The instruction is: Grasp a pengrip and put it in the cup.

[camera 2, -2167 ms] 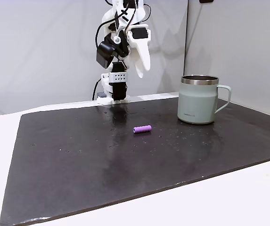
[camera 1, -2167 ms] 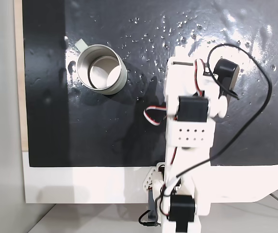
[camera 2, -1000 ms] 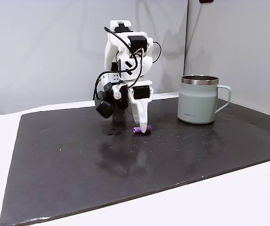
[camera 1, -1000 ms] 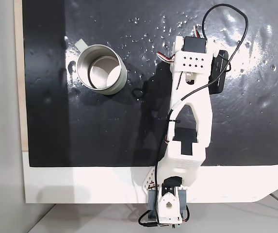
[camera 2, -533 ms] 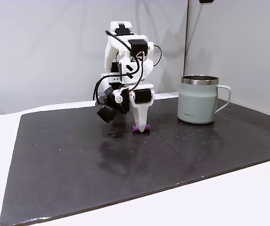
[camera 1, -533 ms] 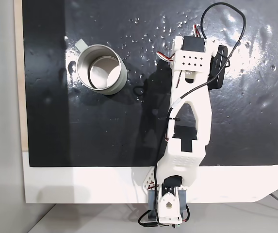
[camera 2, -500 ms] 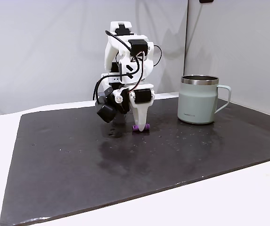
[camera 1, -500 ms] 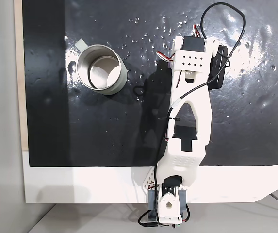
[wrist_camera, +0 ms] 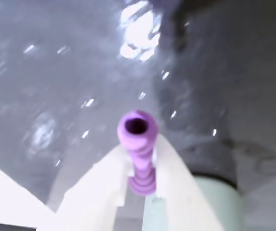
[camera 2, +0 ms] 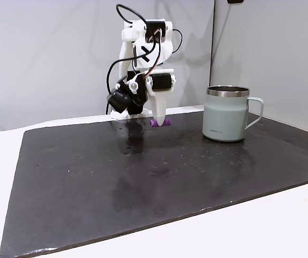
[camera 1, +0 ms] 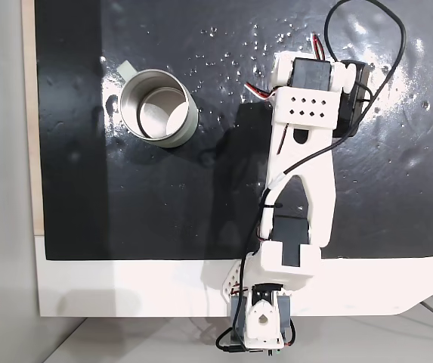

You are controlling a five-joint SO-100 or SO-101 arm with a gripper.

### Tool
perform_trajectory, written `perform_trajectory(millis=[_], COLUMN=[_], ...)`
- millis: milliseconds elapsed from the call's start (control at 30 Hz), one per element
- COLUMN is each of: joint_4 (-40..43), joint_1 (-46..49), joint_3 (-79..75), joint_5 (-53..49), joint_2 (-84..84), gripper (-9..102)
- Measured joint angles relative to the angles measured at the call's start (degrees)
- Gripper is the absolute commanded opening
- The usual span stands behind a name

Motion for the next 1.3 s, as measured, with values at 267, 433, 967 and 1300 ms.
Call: perform_trajectory(millis=[267, 433, 967, 1300], joint_4=[10.4, 12.5, 12.7, 12.7], joint_1=[-0.3, -0.4, -16.4, -24.3], joint_3=[-5.9, -7.0, -7.0, -15.8], joint_5=[0.0, -1.0, 1.1, 0.4], joint_2=[9.7, 18.9, 29.8, 21.0], gripper=[0, 0, 0, 0])
